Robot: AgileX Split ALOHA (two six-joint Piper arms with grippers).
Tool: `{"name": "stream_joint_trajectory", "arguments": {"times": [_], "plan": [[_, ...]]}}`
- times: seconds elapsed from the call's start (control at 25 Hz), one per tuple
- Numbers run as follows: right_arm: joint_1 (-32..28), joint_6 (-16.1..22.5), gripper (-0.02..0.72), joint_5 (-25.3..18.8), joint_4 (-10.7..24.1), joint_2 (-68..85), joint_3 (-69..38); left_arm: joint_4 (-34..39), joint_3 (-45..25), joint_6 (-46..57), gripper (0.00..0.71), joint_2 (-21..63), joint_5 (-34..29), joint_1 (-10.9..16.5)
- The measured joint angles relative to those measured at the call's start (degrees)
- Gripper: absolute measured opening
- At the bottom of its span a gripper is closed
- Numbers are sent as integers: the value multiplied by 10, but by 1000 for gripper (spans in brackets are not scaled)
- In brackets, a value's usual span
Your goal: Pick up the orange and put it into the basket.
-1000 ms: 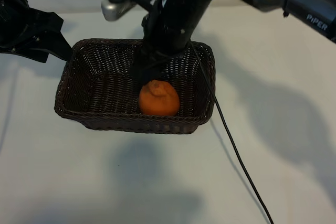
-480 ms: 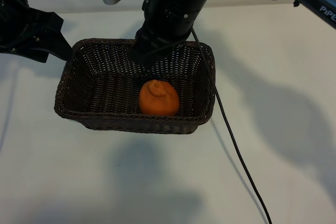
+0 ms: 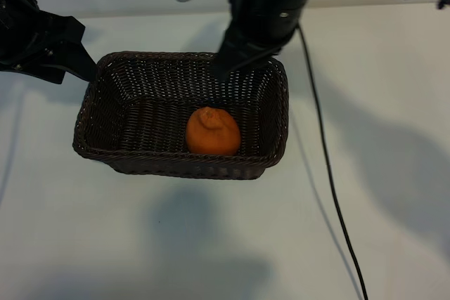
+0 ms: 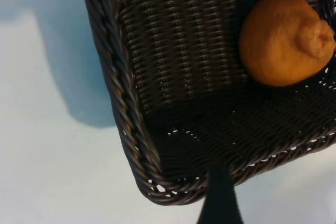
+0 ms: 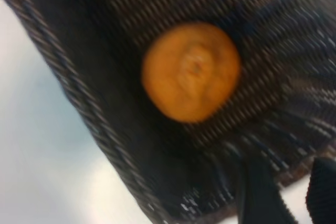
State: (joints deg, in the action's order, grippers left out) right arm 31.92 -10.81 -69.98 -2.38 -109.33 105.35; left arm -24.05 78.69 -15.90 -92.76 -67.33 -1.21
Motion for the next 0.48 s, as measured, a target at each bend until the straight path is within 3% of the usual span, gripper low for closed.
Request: {"name": "stream_joint_trajectory", "arguments": {"times": [0.24, 0.48], "plan": [[-32, 31, 260, 0, 49, 63, -52, -1, 0, 0, 559, 0, 0, 0], [-113, 56, 260, 1, 57, 105, -108, -1, 0, 0, 559, 0, 0, 0]]}}
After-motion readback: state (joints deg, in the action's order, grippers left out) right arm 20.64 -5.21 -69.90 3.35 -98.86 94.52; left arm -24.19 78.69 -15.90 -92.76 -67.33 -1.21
